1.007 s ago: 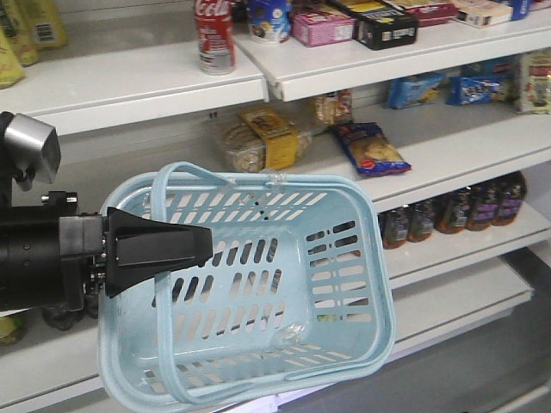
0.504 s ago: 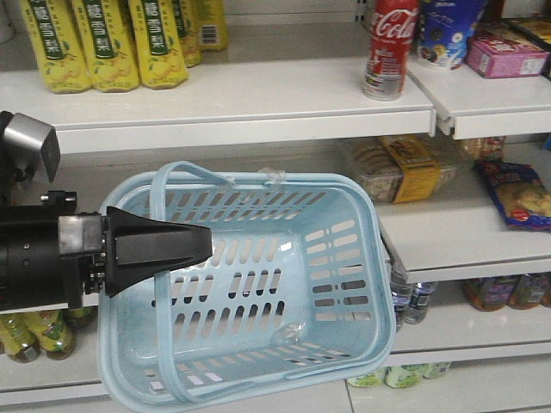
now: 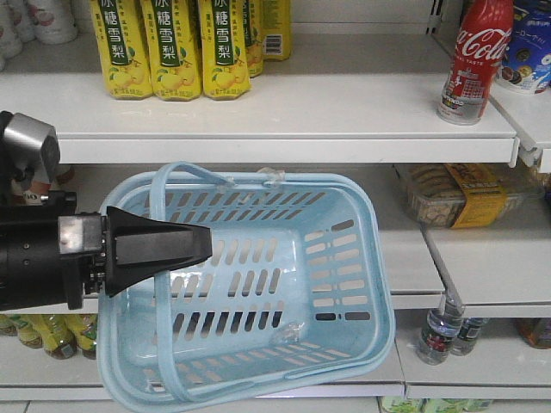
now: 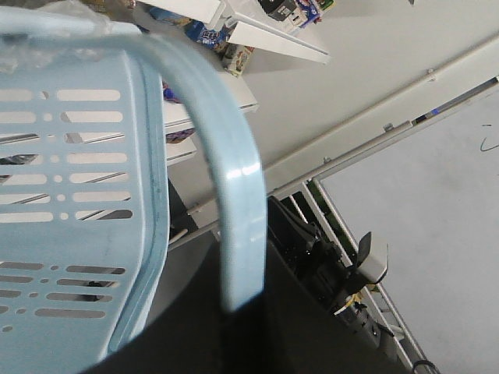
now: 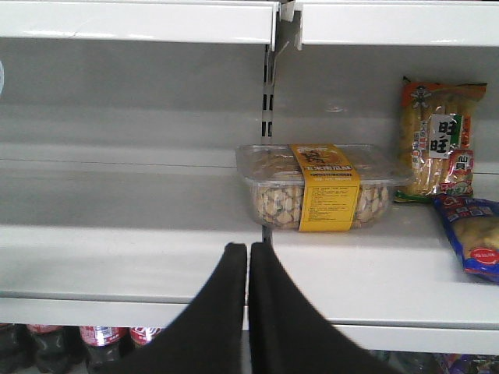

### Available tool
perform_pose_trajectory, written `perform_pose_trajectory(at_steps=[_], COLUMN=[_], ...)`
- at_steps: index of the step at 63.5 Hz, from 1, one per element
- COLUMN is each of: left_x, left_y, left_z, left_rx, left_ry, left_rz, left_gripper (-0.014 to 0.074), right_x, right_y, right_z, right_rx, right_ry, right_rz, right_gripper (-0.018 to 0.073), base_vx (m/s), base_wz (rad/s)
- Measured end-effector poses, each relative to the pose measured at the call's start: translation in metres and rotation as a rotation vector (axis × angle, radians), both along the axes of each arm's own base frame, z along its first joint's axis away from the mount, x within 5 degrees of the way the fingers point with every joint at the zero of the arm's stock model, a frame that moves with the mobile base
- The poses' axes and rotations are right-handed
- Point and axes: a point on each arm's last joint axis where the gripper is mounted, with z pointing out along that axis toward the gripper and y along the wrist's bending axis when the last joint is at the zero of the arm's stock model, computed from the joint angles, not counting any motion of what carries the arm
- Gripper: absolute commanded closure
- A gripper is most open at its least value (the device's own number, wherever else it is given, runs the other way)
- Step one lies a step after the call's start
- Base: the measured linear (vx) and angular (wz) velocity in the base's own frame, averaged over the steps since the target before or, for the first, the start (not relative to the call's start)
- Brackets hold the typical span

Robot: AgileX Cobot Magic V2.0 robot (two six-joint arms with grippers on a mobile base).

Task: Place coke in basket with both arms
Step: 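Drive the base to the shelf with the red Coca-Cola bottle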

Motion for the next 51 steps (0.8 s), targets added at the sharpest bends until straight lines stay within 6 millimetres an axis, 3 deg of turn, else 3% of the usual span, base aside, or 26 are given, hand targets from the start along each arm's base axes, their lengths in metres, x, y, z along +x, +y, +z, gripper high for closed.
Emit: perform_pose_trajectory(at_steps=[51], left_x=[0.0], left_y=[0.0], left_z=[0.0], left_rx=[0.0], left_ry=[0.0], left_rz=[0.0], left_gripper=[0.0603], right_x=[0.0], right_y=[0.0], right_z=[0.0], right_rx=[0.0], right_ry=[0.0], right_rz=[0.0], right_gripper=[0.0564], base_vx=[0.04], base_wz=[0.02])
